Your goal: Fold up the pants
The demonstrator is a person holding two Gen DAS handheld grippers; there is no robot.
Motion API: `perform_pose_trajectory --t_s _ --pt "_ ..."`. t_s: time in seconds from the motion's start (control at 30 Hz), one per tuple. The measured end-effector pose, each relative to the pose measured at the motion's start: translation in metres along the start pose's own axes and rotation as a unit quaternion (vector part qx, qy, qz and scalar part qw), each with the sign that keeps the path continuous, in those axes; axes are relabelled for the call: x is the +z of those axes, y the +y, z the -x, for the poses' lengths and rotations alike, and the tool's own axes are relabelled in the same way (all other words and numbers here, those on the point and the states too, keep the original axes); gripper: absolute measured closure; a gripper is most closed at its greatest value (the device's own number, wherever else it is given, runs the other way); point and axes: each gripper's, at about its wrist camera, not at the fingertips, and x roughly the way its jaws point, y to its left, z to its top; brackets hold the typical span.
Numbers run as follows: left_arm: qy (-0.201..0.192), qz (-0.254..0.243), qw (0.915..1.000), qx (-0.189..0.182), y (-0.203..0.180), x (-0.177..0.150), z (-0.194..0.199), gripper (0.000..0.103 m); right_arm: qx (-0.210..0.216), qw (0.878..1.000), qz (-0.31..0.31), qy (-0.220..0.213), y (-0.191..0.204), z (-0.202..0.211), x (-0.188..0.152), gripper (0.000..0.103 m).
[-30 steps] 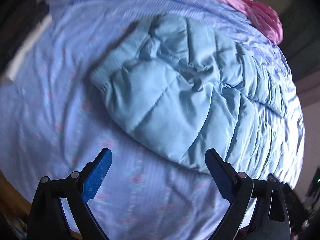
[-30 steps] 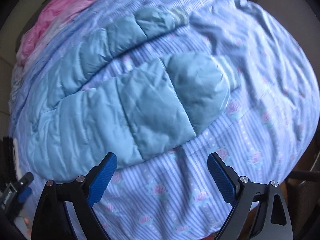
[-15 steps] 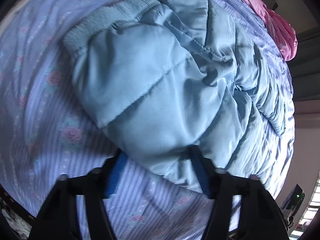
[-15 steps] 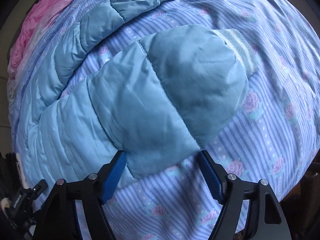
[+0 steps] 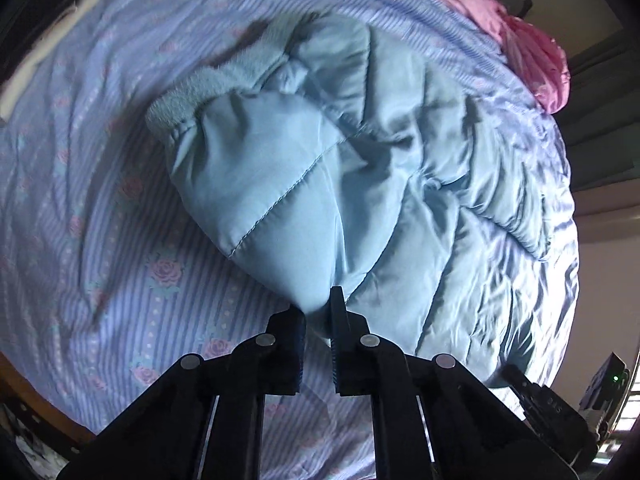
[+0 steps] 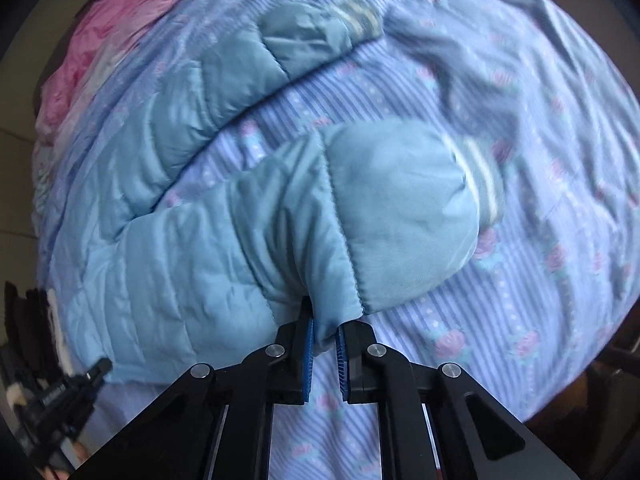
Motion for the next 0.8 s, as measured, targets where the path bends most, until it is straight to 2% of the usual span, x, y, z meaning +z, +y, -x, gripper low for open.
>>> perform_pose_trajectory --t_s 0.17,0.47,0.67,0.8 --pt "-0.001 -0.016 0.9998 0.013 -0.003 -0.004 0.013 0.093 0.002 1.0 0.012 0.011 0.006 0.025 -0.008 0.093" --pt "0.019 -0.026 0.999 0.032 -0.003 -0.02 0.026 0.093 -0.007 0.999 0.011 0.052 -0.008 0.056 -0.038 0.093" --pt "0.024 -0.042 0.9977 0.047 -0.014 -0.016 0.041 0.093 -0.001 0.997 0.005 0.071 0.001 0.078 -0.036 0.093" --pt "0.024 -0.051 0.9974 0.045 -0.027 -0.007 0.049 0.093 0.007 0.998 0.0 0.055 0.008 0.095 -0.02 0.093"
